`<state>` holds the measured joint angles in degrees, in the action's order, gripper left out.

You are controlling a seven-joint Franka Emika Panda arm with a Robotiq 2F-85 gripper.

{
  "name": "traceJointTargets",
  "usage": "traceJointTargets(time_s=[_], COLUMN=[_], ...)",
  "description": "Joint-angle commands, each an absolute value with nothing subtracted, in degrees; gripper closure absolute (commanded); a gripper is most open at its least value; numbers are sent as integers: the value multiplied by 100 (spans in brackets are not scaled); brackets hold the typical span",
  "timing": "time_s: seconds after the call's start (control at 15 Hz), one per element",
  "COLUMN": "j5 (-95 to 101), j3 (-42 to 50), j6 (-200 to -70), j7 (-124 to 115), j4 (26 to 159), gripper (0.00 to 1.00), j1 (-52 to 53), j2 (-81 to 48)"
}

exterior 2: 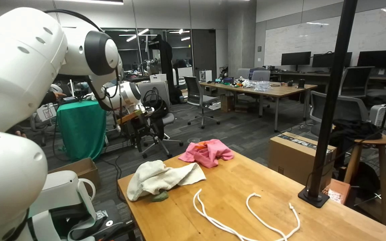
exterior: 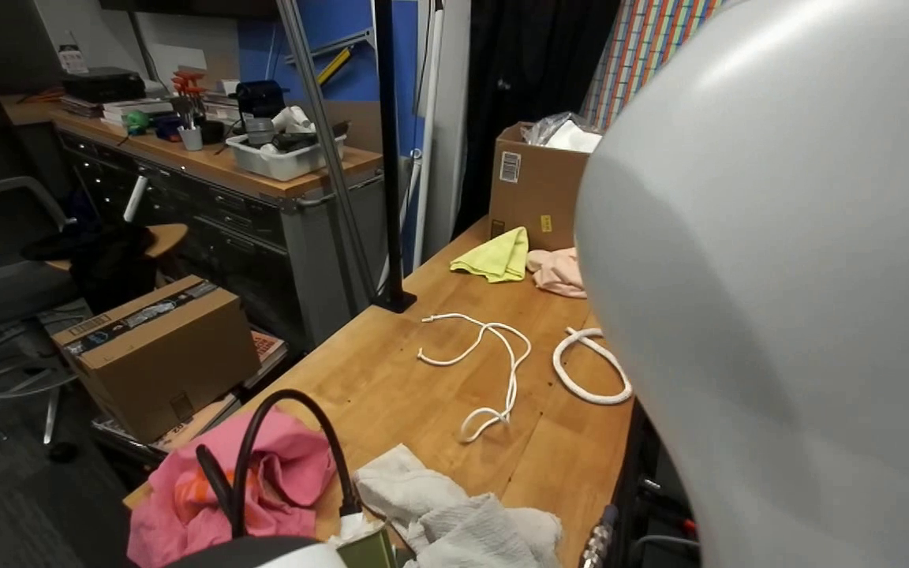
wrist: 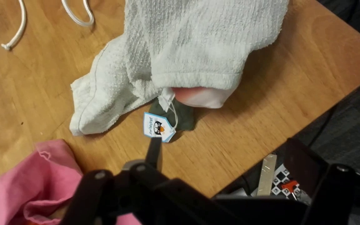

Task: Move the peach shirt to the right, move the pink shirt to the left, move the white towel to the left, move the yellow towel to the right, move the thick white rope forwards, move the radish backwards

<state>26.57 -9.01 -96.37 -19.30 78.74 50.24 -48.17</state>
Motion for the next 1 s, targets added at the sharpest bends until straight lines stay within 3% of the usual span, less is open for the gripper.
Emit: traceJointTargets(time_s=[0.0,0.93], j5=[2669,2739], j3=[-679,-332], j6=[-9138,-8577], j7=[-1642,-1224], j4=[7226,6587], gripper=[0,0], j1=[5232,5269], j2=[-5227,-5899])
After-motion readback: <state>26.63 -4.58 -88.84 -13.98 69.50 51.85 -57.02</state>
